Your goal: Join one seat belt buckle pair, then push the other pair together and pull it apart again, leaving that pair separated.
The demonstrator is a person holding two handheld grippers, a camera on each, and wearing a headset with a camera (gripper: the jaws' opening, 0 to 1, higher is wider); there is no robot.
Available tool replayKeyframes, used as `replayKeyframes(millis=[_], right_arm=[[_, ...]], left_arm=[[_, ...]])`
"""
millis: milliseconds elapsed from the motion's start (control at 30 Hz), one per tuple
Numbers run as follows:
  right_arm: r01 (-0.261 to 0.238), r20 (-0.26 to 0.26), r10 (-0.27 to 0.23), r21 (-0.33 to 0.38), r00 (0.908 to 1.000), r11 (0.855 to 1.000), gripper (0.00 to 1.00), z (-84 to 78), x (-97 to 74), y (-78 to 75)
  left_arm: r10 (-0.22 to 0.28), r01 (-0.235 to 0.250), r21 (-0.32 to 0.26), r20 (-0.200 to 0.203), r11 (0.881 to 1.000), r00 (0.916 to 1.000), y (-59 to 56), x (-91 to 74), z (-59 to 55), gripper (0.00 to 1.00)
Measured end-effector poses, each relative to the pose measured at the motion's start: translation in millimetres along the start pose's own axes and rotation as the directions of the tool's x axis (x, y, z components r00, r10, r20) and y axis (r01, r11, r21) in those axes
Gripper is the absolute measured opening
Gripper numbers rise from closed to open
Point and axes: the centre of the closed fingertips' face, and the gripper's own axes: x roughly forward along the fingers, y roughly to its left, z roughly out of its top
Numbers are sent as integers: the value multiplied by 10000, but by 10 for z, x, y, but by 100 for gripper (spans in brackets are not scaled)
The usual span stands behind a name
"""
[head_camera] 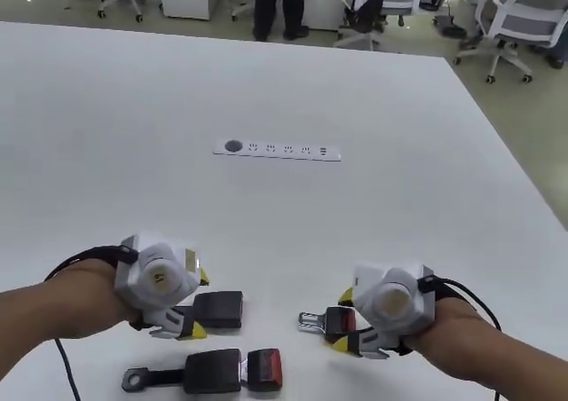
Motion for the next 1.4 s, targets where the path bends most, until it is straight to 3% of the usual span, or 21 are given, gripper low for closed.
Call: replayKeyframes(millis=[100, 267, 367, 633, 867, 1167, 1400], right_arm=[[-126, -50, 125, -127, 9999, 9998, 38, -22, 30, -7], [-356, -176, 354, -123, 9992, 9993, 36, -94, 117, -50], [-758, -108, 759, 98, 9971, 9971, 36, -86, 116, -1], [-1235, -320, 1231, -110, 9919, 9923, 33, -135, 186, 34], [-1479, -241, 1475, -144, 9888, 9889, 33, -145, 209, 30], [-1610, -435, 1598, -258, 9862, 9866, 32, -129, 228, 22], [-1681, -471, 1664, -342, 9849, 9852, 32, -94, 226, 19]], left_arm=[[-94, 94, -32, -3, 10000, 10000, 54, 27, 8, 46], [-338, 338, -22, -229, 9994, 9992, 44, 124, -47, 45], [-462, 462, -4, -364, 9989, 9983, 17, 169, -88, 45], [-706, 708, 6, -540, 9975, 9960, 27, 252, -167, 39], [-1149, 1155, 116, -479, 9932, 9922, -41, 257, -119, 33], [-1197, 1243, 929, -529, 9879, 9914, -53, 254, -108, 32], [-1349, 1417, 1040, -703, 9844, 9884, -47, 260, -117, 32]])
